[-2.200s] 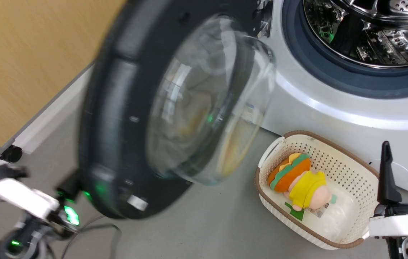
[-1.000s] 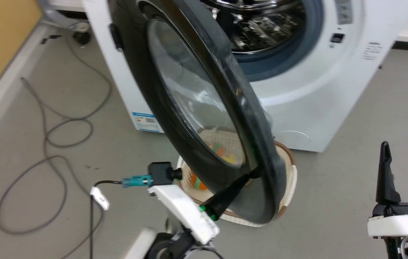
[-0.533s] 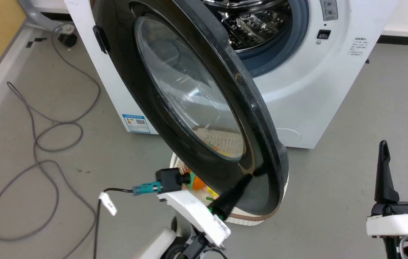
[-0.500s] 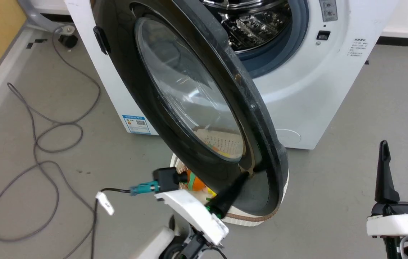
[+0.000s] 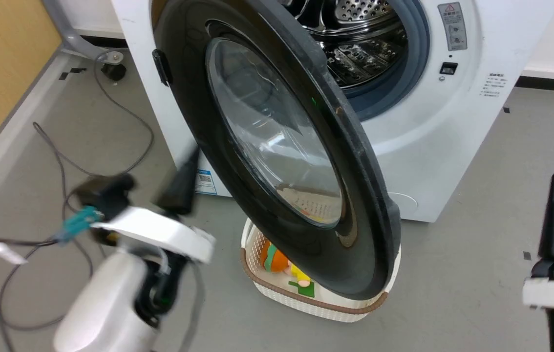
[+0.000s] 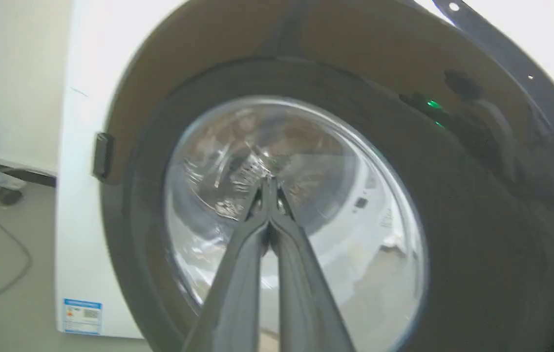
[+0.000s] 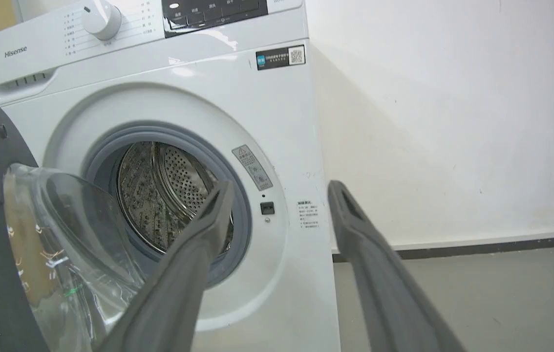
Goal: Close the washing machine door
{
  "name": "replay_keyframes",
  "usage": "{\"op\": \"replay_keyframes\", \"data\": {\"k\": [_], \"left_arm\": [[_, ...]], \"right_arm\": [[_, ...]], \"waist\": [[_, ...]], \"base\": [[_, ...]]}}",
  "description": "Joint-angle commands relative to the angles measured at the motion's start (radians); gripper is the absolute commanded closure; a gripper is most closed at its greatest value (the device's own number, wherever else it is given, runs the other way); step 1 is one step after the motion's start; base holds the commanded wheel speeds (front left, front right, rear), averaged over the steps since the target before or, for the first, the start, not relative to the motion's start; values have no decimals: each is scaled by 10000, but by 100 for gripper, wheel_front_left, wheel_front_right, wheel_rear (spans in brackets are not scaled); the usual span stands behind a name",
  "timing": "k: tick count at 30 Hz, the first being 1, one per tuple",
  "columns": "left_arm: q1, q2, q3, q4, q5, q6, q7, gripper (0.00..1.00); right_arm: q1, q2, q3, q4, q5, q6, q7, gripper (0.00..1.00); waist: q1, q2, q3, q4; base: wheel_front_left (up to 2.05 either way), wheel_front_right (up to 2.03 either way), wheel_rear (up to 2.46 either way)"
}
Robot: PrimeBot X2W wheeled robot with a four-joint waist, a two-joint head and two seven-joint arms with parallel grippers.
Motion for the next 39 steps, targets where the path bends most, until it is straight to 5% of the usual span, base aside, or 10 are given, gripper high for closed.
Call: {"op": "replay_keyframes", "data": {"k": [1,2,6,15,17,26,27,28,29,39], "left_arm": [[252,-326,1008,-262,1482,606,-47,100],[499,-415,1738,-622,3026,1133,-48,100],[1052,-619,2766,-1315,5169,1825,-49,100],[2413,-985,4095,-2062,7029,2890,-50,100],[2766,-1041,4260,-2152,7148,2793,-50,0],[3947,-1512,4522,-2168,7742,2397,-50,0],[4026,-1554,4551,-2145,7804,2371,-50,0],[4090,-1591,4573,-2124,7860,2339,-51,0],[4138,-1628,4605,-2112,7905,2305,-51,0],[4395,-1829,4878,-2020,8376,2204,-51,0]], "right_arm": [[-388,17,-78,-248,-105,8,-44,0],[-594,17,-128,-424,-160,8,-44,0],[-992,17,-95,-855,-373,8,-44,0],[-1636,17,427,-1923,-446,8,-44,0],[-1777,17,664,-2162,-145,8,-44,0],[-2115,15,2139,-3094,1074,8,-44,0],[-2115,-13,2396,-3158,1115,8,-44,54],[-2117,-29,2592,-3216,1163,8,-44,92],[-2133,-93,2790,-3269,1186,8,-44,100],[-2073,-1317,5520,-3155,1422,8,-44,100]], "waist": [[0,0,-10,77],[0,0,1,122],[0,0,19,208],[0,0,-6,408],[0,0,-7,450],[0,0,-178,727],[0,0,-206,760],[0,0,-227,781],[0,0,-247,802],[0,0,-424,815]], "base": [[0,0,0],[0,0,0],[0,0,0],[0,0,0],[0,0,0],[0,0,0],[0,0,0],[0,0,0],[0,0,0],[0,0,0]]}}
